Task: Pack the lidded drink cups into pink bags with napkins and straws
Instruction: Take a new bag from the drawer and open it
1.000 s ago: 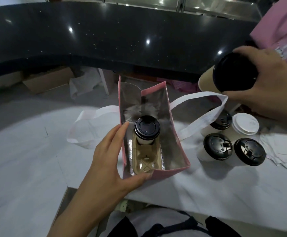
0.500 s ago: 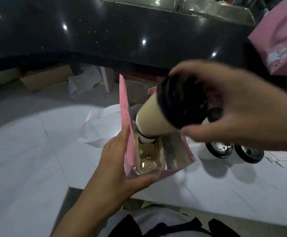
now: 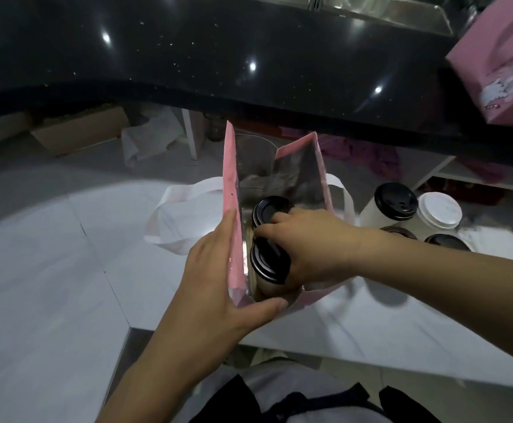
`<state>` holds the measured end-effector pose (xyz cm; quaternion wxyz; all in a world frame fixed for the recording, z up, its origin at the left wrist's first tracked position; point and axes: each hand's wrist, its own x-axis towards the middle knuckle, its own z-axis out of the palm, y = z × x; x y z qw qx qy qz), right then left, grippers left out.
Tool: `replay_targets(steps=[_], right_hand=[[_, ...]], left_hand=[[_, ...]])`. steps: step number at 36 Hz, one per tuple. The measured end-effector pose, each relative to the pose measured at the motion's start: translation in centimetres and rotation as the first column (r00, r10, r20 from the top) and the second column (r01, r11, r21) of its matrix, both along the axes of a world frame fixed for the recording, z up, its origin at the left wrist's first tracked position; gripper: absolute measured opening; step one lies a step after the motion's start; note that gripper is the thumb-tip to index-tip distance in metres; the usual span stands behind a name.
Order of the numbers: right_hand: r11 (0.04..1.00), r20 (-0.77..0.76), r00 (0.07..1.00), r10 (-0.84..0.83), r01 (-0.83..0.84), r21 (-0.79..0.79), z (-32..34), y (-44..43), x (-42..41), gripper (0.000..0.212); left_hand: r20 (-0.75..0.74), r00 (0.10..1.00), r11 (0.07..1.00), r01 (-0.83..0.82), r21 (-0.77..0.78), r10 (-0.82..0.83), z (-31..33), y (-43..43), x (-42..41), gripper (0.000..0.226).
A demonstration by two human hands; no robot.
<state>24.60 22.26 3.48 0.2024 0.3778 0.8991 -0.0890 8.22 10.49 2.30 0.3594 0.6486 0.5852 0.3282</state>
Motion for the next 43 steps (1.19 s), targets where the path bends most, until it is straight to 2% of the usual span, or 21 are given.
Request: replay_targets(steps=[4,10,16,23,27,43], right_hand=[[1.000,0.031,1.000,0.002,-0.002,-0.016,-1.4,-0.1,-0.2,0.069],[0.997,0.054,0.999,0.005,-0.001,-0.071,-2.3,0.2,-0.1,0.076],[0.992,0.046,0.999,-0.023,0.029,-0.121,-2.4,0.5,0.3,0.060],[0.996,0.039,0.999,0.002,0.002,-0.092,-2.7,0.8,0.1,0.052],[0.997,0.011,1.000,-0.009,0.010,-0.083,-2.7,1.2,0.2,0.041],[0.998,0.052,0.999,-0.003,0.007,-0.070,-2.3,2.1,0.2,0.051]], left_hand=[[0.014,1.000,1.000,-0.002,-0.018,0.002,-0.1,0.0,-0.1,0.112],[0.028,1.000,1.000,0.005,-0.014,-0.005,-0.2,0.2,0.3,0.106],[0.043,0.999,0.999,-0.009,-0.033,0.010,-0.4,0.3,0.0,0.110],[0.015,1.000,0.999,-0.006,-0.031,0.006,-0.3,0.4,0.1,0.110],[0.005,1.000,0.999,-0.017,-0.032,0.017,-0.4,0.5,-0.3,0.110],[0.002,1.000,1.000,-0.002,-0.030,0.002,-0.1,0.7,-0.7,0.110]])
